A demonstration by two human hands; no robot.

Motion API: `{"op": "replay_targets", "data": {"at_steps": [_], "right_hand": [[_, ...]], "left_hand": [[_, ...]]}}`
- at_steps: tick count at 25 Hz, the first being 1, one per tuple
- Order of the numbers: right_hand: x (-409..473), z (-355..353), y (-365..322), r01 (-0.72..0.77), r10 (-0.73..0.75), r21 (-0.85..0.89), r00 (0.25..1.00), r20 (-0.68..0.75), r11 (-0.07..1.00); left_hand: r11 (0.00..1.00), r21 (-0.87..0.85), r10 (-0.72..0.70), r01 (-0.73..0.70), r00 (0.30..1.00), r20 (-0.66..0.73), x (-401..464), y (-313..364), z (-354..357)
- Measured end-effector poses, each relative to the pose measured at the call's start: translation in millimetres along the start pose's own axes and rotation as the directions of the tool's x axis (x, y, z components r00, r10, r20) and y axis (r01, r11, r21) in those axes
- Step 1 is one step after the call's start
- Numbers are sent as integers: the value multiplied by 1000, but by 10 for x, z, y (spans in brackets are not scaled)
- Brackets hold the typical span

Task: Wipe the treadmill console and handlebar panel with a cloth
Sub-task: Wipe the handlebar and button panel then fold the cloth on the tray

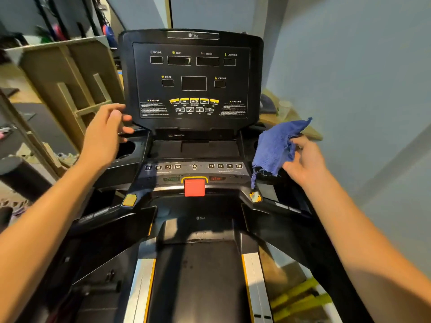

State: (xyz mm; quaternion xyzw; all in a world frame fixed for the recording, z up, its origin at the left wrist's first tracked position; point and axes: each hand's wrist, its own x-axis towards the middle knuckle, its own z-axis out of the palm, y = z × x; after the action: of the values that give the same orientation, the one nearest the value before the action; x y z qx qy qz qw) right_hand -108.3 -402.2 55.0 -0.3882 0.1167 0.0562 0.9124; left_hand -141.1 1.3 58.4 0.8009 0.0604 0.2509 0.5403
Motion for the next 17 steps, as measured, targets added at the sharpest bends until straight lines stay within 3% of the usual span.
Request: {"op": "replay_targets", "data": {"at_steps": [5, 8, 10, 12, 14, 17], "right_hand": [[-22, -169, 99, 45, -52, -129, 998, -47, 991], [21, -275, 221, 192, -266, -442, 957, -112, 876], [56, -297, 420, 266, -435, -693, 897, -75, 670], [100, -335, 740, 263, -500, -829, 866, -23, 493], [114, -402, 1145, 241, -446, -903, 893, 62, 356], [204, -611, 1774, 353, -310, -932, 879, 361, -84]], "left_hand": [[991, 137, -9, 7, 1000, 14, -200, -217, -105], [962, 275, -9, -8, 998, 58, -302, -480, -109], [924, 382, -27, -22, 992, 123, -400, -666, -81], [878, 478, -71, -30, 979, 191, -521, -839, -40], [854, 521, -143, 3, 963, 228, -596, -1026, -12], [836, 544, -265, 77, 923, 278, -613, -1292, 7]]}}
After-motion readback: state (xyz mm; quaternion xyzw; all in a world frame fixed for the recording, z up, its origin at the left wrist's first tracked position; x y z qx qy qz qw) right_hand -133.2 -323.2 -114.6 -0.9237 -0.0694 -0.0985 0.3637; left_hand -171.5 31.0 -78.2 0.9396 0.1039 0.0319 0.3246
